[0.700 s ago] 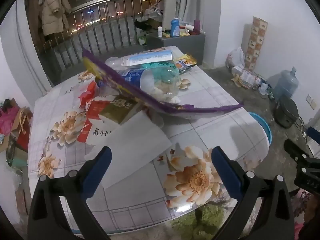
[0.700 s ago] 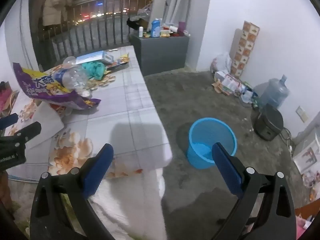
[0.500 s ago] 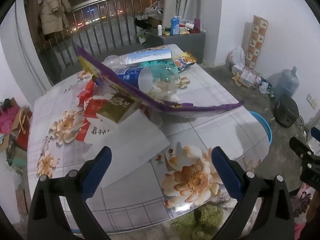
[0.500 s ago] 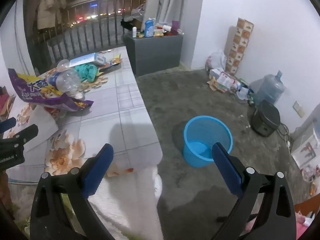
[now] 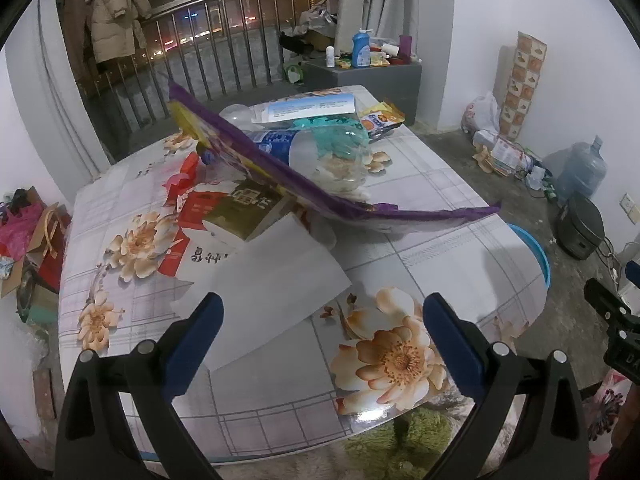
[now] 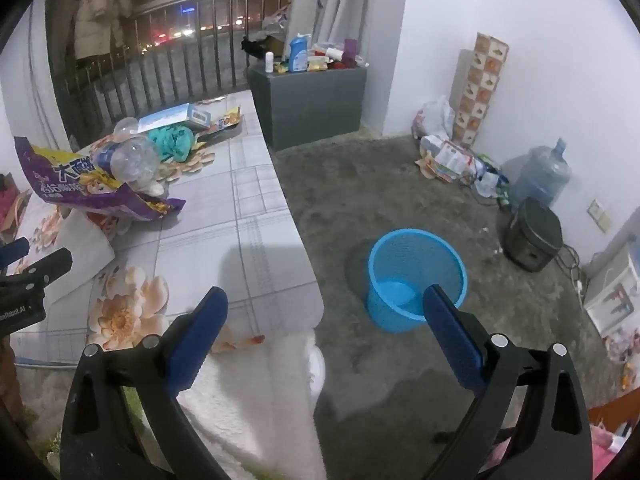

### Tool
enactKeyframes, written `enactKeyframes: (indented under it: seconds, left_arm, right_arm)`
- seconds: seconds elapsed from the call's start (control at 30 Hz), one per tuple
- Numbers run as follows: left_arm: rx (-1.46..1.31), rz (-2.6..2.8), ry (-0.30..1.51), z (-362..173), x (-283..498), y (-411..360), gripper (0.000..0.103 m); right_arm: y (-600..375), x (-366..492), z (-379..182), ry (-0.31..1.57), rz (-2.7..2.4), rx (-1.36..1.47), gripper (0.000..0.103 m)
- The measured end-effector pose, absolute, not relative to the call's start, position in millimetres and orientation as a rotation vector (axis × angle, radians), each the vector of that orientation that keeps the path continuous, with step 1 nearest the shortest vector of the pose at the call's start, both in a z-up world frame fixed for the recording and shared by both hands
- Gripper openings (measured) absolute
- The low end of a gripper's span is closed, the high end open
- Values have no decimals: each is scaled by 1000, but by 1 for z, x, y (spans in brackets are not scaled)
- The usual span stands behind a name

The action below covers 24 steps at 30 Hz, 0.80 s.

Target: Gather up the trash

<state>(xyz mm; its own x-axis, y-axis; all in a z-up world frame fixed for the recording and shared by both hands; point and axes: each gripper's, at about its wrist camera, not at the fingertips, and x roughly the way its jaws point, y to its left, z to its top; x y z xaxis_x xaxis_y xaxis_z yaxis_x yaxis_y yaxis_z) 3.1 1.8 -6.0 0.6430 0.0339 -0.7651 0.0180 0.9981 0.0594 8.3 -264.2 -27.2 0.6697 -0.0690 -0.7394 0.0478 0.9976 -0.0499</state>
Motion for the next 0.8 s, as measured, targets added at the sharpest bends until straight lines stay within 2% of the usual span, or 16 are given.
enactKeyframes:
  seconds: [0.8]
  left_arm:
    - [53,27,878,-7,5,10,98]
  right_arm:
    - [-253,10,-25,832,-49,-37,93]
